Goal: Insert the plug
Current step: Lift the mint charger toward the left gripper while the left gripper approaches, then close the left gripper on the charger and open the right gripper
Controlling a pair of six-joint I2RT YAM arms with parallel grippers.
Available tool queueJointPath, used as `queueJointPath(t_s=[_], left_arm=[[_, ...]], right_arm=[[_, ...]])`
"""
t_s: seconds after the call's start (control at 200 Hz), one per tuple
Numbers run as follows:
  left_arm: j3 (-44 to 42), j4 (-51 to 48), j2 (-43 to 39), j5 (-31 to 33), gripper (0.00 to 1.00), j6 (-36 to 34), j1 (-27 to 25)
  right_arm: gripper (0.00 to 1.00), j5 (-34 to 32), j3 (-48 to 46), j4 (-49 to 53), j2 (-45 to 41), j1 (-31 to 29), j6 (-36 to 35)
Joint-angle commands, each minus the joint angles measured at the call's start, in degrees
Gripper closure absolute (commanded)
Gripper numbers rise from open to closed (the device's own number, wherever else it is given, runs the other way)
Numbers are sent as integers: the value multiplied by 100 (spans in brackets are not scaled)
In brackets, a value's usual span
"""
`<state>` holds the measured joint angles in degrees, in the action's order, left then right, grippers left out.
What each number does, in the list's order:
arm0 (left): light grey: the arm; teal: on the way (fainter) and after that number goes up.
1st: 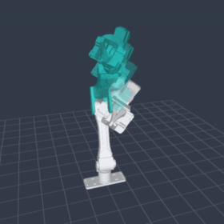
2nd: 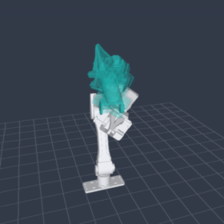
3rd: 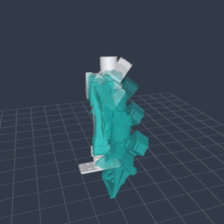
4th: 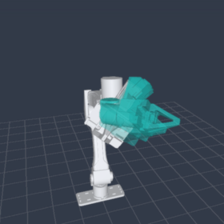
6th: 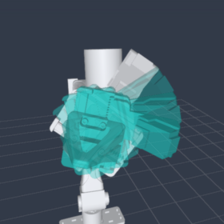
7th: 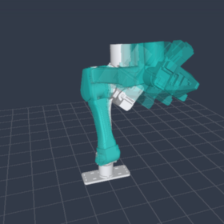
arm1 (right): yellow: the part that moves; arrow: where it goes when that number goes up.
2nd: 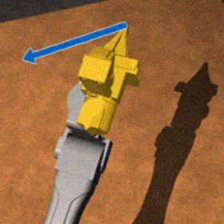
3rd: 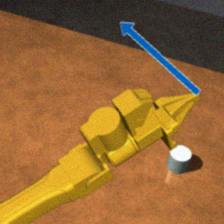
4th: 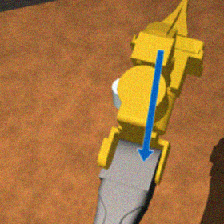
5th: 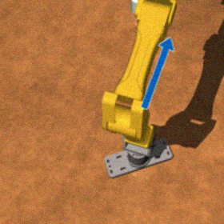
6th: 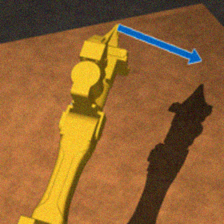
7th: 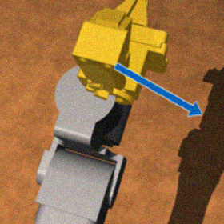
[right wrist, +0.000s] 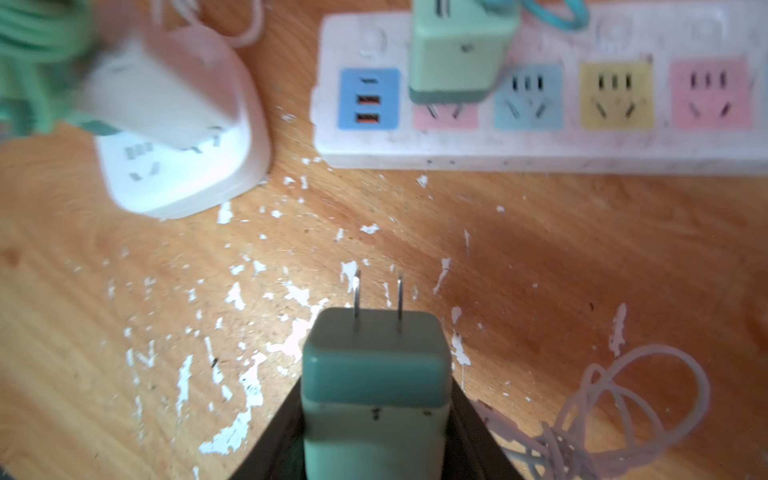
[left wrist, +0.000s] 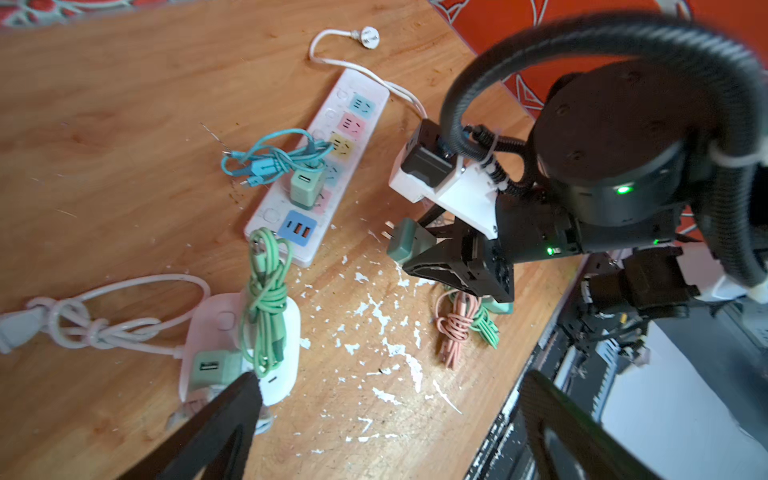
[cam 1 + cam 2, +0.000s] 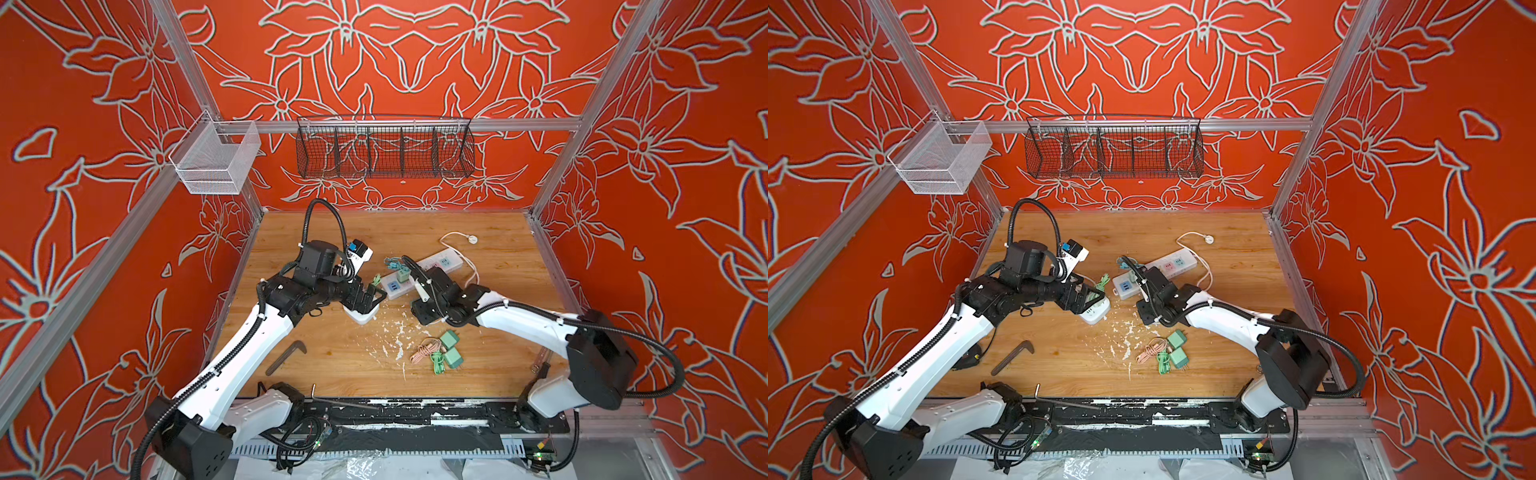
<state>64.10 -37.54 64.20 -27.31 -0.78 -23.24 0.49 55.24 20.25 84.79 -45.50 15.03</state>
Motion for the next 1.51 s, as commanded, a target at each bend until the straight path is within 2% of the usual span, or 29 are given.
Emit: queueJointPath(t_s=[0.0, 0.18, 0.45, 0.615, 0.706, 0.931, 1.151, 1.361, 1.501], left_arm=[[305, -310, 178, -612, 3, 61, -4], [543, -549, 471, -1160, 3, -31, 19], [587, -693, 828, -2296, 3, -248, 13], [573, -711, 1062, -2577, 0, -234, 14], [568, -689, 1136, -2732, 2, -220, -11], [621, -879, 1326, -2847, 9, -361, -140], [733, -1060, 1586, -2790, 21, -410, -251], [804, -1188, 1706, -2802, 38, -478, -317], [857, -1297, 1819, -2803, 43, -520, -360]], right_arm=[[64, 299, -169, -265, -445, -160, -838], [64, 582, -339, -305, -1180, -315, -1462], [65, 806, -503, -373, -2027, -500, -1905], [65, 890, -540, -500, -2251, -649, -2068], [65, 850, -501, -522, -2298, -721, -2116], [65, 673, -434, -585, -2340, -881, -2179], [66, 570, -377, -692, -2289, -1028, -2212], [66, 336, -300, -737, -2225, -1136, -2257], [66, 205, -251, -780, -2187, -1198, -2290]])
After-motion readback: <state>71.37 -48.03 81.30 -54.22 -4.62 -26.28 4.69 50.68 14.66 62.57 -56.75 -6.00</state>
